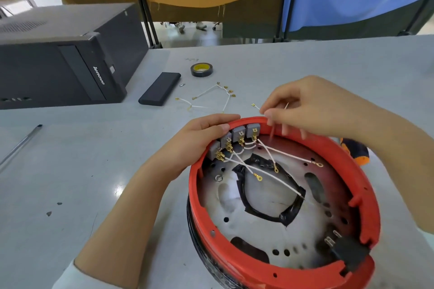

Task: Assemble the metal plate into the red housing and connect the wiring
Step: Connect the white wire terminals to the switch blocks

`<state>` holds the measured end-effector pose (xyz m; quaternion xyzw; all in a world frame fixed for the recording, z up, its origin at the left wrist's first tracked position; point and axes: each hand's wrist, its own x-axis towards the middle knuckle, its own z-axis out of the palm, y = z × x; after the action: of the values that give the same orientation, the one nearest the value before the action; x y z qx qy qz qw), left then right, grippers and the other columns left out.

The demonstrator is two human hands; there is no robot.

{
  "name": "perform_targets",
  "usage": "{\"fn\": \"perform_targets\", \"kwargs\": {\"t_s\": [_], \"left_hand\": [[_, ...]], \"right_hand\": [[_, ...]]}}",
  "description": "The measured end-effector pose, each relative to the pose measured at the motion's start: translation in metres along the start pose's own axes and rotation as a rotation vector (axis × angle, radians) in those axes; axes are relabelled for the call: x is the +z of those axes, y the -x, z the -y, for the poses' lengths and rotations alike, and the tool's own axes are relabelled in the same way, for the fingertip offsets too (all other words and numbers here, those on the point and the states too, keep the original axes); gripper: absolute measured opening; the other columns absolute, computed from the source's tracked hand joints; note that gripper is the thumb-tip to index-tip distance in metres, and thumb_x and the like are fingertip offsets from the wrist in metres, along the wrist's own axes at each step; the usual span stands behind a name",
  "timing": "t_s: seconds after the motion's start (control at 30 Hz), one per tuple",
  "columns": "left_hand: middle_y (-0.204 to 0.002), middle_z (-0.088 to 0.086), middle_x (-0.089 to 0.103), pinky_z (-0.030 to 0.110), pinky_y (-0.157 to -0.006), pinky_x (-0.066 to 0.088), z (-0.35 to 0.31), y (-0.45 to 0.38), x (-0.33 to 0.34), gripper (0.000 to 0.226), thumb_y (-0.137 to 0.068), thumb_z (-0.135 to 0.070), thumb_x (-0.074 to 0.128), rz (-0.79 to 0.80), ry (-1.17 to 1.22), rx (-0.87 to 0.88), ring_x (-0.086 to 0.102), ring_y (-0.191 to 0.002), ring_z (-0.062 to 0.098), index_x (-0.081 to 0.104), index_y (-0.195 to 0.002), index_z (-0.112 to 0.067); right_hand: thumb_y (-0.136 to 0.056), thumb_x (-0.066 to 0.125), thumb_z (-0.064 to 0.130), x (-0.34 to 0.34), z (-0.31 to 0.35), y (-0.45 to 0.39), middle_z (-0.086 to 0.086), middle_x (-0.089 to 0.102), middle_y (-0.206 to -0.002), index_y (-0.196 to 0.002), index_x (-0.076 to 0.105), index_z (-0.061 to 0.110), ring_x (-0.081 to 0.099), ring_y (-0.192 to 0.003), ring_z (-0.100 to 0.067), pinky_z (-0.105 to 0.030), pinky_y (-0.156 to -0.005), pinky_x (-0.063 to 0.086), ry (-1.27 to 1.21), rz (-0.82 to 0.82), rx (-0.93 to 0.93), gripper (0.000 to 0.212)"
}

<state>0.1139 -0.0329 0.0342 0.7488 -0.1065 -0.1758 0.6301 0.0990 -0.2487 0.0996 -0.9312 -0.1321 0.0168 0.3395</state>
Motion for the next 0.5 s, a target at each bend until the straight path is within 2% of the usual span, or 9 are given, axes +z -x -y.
{"fn": "perform_targets", "kwargs": {"t_s": [0.13,0.23,0.3,0.37,0.43,0.5], "left_hand": [[-0.116,0.002,0.073,0.036,-0.103,0.049,0.001,-0.002,-0.001,0.031,-0.1,-0.011,0.048,0.008,-0.011,0.005,0.068,-0.11,0.021,0.068,-0.12,-0.024],[-0.115,0.001,0.073,0.032,-0.1,0.05,0.001,-0.002,-0.002,0.031,-0.1,-0.009,0.047,0.021,-0.023,0.004,0.068,-0.109,0.02,0.069,-0.116,-0.026],[-0.115,0.002,0.073,0.035,-0.102,0.049,0.001,-0.003,-0.004,0.032,-0.1,-0.009,0.047,0.022,-0.031,0.003,0.067,-0.11,0.021,0.07,-0.115,-0.026],[-0.116,0.003,0.073,0.04,-0.105,0.047,0.002,-0.003,-0.004,0.032,-0.1,-0.009,0.048,0.024,-0.032,0.0,0.067,-0.112,0.024,0.07,-0.117,-0.024],[-0.117,0.004,0.072,0.044,-0.106,0.046,0.002,-0.004,-0.005,0.03,-0.095,-0.014,0.052,0.026,-0.028,-0.001,0.066,-0.113,0.027,0.069,-0.118,-0.024],[-0.116,0.004,0.073,0.044,-0.106,0.046,0.002,-0.005,-0.005,0.035,-0.086,-0.021,0.053,0.025,-0.022,-0.004,0.066,-0.112,0.027,0.07,-0.117,-0.025]], "right_hand": [[-0.09,0.061,0.019,-0.012,-0.031,-0.032,0.01,0.065,-0.068,-0.092,0.07,0.022,0.054,-0.041,0.002,-0.013,-0.04,0.042,-0.001,-0.087,0.09,0.009],[-0.09,0.061,0.017,-0.005,-0.058,-0.054,0.003,0.063,-0.091,-0.104,0.064,0.019,0.06,-0.062,-0.003,-0.02,-0.048,0.045,0.084,0.049,0.199,0.014],[-0.088,0.063,0.017,0.005,-0.073,-0.065,0.001,0.061,-0.096,-0.11,0.062,0.016,0.062,-0.076,-0.017,-0.024,-0.054,0.048,0.125,0.134,0.261,0.022],[-0.088,0.061,0.014,0.016,-0.083,-0.073,-0.002,0.061,-0.101,-0.113,0.061,0.015,0.062,-0.085,-0.022,-0.024,-0.064,0.048,0.193,0.172,0.276,0.026],[-0.088,0.057,0.008,0.024,-0.089,-0.078,-0.004,0.062,-0.102,-0.112,0.062,0.015,0.058,-0.085,-0.018,-0.017,-0.063,0.041,0.245,0.171,0.238,0.025],[-0.086,0.06,0.007,0.028,-0.093,-0.081,0.002,0.06,-0.09,-0.103,0.065,0.017,0.054,-0.077,-0.013,-0.016,-0.06,0.038,0.244,0.128,0.201,0.02]]}}
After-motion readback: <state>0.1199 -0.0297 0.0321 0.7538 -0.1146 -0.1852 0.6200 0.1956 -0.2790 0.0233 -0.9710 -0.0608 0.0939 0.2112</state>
